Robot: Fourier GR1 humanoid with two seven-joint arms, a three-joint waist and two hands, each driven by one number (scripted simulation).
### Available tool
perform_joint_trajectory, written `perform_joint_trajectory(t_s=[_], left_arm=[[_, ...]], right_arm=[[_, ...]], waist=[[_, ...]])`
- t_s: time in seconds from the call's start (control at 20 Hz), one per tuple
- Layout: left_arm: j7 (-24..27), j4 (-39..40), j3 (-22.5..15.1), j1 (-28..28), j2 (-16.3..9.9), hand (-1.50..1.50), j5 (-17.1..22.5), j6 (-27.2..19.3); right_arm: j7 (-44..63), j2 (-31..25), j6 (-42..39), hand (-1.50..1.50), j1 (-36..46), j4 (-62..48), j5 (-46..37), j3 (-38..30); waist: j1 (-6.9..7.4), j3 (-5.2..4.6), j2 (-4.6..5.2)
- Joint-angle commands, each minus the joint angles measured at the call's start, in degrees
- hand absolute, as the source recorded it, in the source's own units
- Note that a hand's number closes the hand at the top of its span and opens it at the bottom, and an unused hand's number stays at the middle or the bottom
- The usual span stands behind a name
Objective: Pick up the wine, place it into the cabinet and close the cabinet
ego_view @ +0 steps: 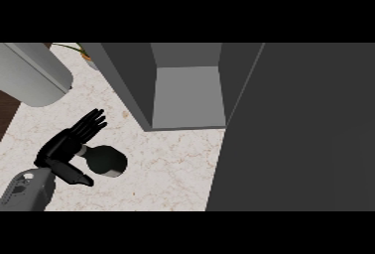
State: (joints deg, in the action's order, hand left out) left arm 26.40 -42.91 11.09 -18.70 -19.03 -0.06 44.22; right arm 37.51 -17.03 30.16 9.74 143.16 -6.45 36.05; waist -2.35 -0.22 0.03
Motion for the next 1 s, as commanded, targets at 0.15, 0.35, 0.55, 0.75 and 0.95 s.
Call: perform_joint_trajectory(t_s=[0.15, 0.35, 0.55, 0.75, 0.95], left_arm=[[6.5, 8.6, -2.5, -3.7, 0.2, -1.5, -0.5, 8.0], [8.9, 10.1, -3.9, -3.4, 0.4, -1.5, -1.0, 8.1], [12.8, 8.7, -6.6, -1.6, 2.5, -1.5, -2.7, 5.1], [13.5, 9.0, -7.3, -0.8, 3.5, -1.5, -1.9, 3.8], [14.6, 12.2, -6.3, -2.5, 1.6, 1.5, 0.5, 7.4]], right_arm=[[2.9, -2.7, 0.0, -1.5, -1.4, 7.7, -3.9, 0.4], [2.9, -3.0, 0.8, -1.5, -1.1, 6.9, -3.2, -0.5], [1.9, -3.3, 1.9, -1.5, -0.7, 6.6, -5.4, 2.8], [1.7, -5.2, 3.1, -1.5, -2.9, 8.5, -5.3, 1.8], [0.8, -6.1, 2.2, -1.5, -0.6, 7.3, -2.0, -0.8]], waist=[[-0.29, -0.04, 0.1], [0.15, -0.04, 0.13], [0.25, -0.05, -0.11], [0.42, 0.03, -0.25], [0.38, -0.01, 0.05]])
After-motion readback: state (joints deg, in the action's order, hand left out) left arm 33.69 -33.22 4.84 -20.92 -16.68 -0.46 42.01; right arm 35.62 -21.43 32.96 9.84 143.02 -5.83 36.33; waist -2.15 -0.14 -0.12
